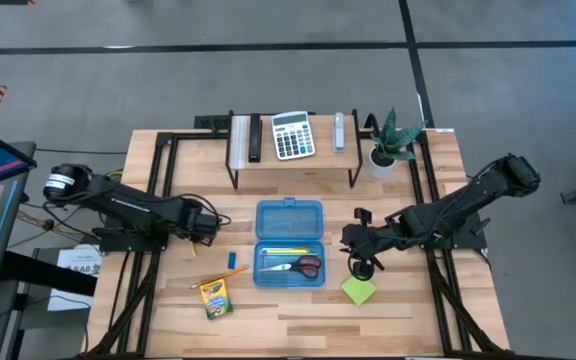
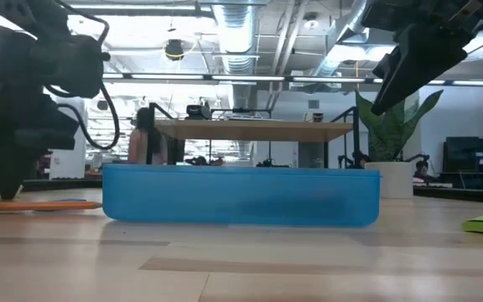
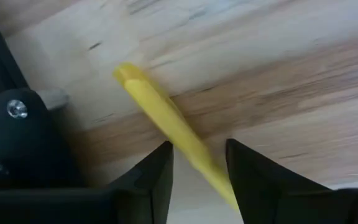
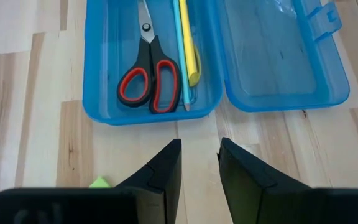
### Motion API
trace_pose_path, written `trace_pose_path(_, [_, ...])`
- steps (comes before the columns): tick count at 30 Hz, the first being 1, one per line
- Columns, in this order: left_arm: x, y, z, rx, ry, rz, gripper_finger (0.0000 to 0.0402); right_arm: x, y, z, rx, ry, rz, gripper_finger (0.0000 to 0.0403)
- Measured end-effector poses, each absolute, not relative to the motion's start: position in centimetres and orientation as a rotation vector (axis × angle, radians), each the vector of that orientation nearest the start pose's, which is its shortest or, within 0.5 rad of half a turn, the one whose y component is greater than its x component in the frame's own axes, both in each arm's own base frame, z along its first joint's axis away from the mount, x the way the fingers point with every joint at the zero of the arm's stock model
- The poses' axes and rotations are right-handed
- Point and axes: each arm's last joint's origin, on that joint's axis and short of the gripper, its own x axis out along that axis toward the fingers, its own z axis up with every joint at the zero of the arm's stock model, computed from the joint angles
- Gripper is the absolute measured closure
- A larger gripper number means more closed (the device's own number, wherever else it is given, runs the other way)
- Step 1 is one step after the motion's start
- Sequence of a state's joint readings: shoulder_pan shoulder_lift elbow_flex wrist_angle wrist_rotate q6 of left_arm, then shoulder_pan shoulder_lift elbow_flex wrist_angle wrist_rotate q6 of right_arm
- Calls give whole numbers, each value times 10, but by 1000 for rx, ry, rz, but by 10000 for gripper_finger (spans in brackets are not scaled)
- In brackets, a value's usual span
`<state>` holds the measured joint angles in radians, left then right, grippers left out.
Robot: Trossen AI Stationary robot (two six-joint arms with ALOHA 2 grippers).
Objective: Pack school essentials
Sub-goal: Put the yellow pen into the blue supply box
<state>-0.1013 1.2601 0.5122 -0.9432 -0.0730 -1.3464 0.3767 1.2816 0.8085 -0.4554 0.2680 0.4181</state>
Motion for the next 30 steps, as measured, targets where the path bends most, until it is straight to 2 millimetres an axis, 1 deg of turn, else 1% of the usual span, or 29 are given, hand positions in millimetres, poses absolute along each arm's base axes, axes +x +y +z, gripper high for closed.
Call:
trace_pose_path(3, [150,-13,132,-838,1418,1079,264,233,84,222,97,879,-84,276])
trace_pose_path(6, [154,-14,129,-822,1433,1039,265,233,84,222,97,879,-84,276])
trace_pose_path(11, [154,-14,129,-817,1441,1020,271,233,84,222,97,880,-84,276])
trace_pose_path(14, [154,-14,129,-822,1444,1019,297,233,84,222,97,880,-84,276])
trace_pose_path(20, [156,-14,128,-804,1448,976,379,233,84,222,97,880,-84,276])
trace_pose_path(21, [156,-14,128,-795,1451,972,387,233,84,222,97,880,-84,276])
trace_pose_path(26, [157,-13,130,-747,1463,939,390,233,84,222,97,880,-84,276])
trace_pose_path(30, [167,-13,141,-685,1453,899,397,233,84,222,96,880,-84,276])
